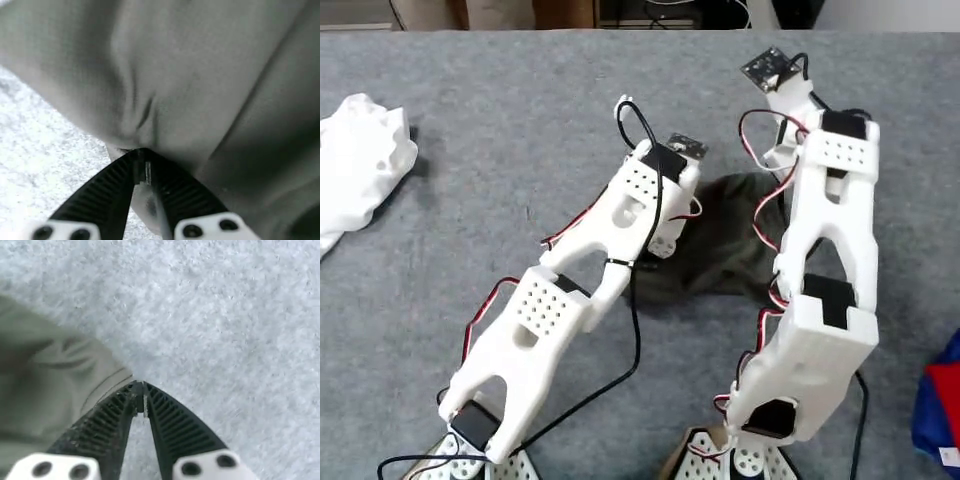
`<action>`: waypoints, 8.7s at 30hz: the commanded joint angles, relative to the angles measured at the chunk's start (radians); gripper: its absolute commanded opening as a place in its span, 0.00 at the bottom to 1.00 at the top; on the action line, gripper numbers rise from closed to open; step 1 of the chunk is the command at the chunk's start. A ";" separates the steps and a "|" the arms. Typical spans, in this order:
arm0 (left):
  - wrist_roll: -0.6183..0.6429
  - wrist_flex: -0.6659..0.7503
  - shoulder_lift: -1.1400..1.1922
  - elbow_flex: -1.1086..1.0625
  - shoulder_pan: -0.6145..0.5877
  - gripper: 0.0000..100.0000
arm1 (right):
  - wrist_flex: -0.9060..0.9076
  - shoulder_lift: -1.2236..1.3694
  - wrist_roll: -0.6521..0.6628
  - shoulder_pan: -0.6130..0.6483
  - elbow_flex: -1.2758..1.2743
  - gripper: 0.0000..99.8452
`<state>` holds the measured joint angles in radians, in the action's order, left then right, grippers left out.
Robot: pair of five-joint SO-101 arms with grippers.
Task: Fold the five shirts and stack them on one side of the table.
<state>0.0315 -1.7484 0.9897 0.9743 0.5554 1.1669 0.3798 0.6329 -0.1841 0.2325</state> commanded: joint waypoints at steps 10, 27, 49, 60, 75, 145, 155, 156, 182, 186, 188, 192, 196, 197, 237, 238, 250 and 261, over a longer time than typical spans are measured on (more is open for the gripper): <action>-0.003 -0.009 -0.012 0.089 0.002 0.02 | -0.009 -0.088 0.008 0.058 -0.124 0.01; -0.038 -0.011 -0.013 0.163 -0.017 0.02 | 0.074 0.111 0.038 -0.013 0.217 0.01; -0.038 0.184 0.196 0.482 -0.126 0.02 | 0.249 -0.329 -0.086 0.016 -0.277 0.01; -0.038 0.315 0.291 0.482 -0.181 0.02 | -0.071 -0.417 -0.066 -0.028 -0.730 0.01; -0.037 0.316 0.286 0.483 -0.287 0.02 | -0.057 -0.406 0.017 -0.084 -0.679 0.01; -0.219 -0.011 -0.326 0.044 -0.129 0.02 | 0.620 -0.495 -0.353 0.021 -0.150 0.01; -0.250 -0.011 -0.601 -0.183 -0.129 0.02 | 0.612 -0.664 -0.885 0.028 -0.478 0.01; -0.264 -0.011 -0.633 -0.215 -0.129 0.02 | 0.598 -0.668 -0.939 0.030 -0.507 0.01; -0.278 -0.011 -0.858 -0.400 -0.132 0.02 | 0.002 -0.545 -1.645 0.236 -0.851 0.24; -0.278 -0.011 -0.858 -0.402 -0.132 0.02 | -0.091 -0.426 -1.651 0.239 -0.849 0.24; -0.278 -0.011 -0.857 -0.402 -0.132 0.02 | -0.129 -0.374 -1.672 0.240 -0.849 0.24; -0.278 -0.011 -0.852 -0.404 -0.132 0.02 | -0.176 -0.289 -1.688 0.240 -0.849 0.24; -0.278 -0.011 -0.851 -0.404 -0.132 0.02 | -0.176 -0.237 -1.685 0.240 -0.834 0.24; -0.278 -0.011 -0.851 -0.404 -0.132 0.02 | -0.175 -0.226 -1.683 0.237 -0.828 0.24; -0.319 -0.009 -0.858 -0.396 -0.210 0.02 | 0.474 -0.285 -1.099 -0.604 0.108 0.00; -0.319 -0.009 -0.858 -0.396 -0.210 0.02 | 0.474 -0.285 -1.088 -0.636 0.134 0.00; -0.319 -0.009 -0.858 -0.396 -0.210 0.02 | 0.473 -0.289 -0.910 -1.073 0.249 0.01; -0.319 -0.009 -0.858 -0.396 -0.209 0.02 | 0.591 -0.292 -0.781 -1.294 0.326 0.01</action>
<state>-0.2800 -1.7484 0.1841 0.5677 0.3529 1.6993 0.1557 -0.1788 -1.4316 0.4687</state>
